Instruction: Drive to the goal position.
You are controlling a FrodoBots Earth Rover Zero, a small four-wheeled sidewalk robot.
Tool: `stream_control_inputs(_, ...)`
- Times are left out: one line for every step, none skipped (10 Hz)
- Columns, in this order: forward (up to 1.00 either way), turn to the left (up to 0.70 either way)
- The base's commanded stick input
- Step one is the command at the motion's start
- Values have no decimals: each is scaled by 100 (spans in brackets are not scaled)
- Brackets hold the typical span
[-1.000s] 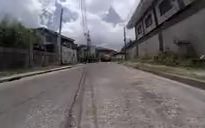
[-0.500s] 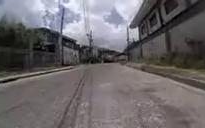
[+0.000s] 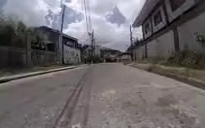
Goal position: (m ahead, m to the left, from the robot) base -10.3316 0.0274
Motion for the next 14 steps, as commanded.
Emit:
stream_control_inputs(100, 0)
stream_control_inputs(100, 0)
stream_control_inputs(100, 0)
stream_control_inputs(100, 0)
stream_control_inputs(100, -2)
stream_control_inputs(100, -18)
stream_control_inputs(100, -35)
stream_control_inputs(100, -40)
stream_control_inputs(100, -40)
stream_control_inputs(100, -39)
stream_control_inputs(100, -37)
stream_control_inputs(100, -36)
stream_control_inputs(100, -36)
stream_control_inputs(100, -35)
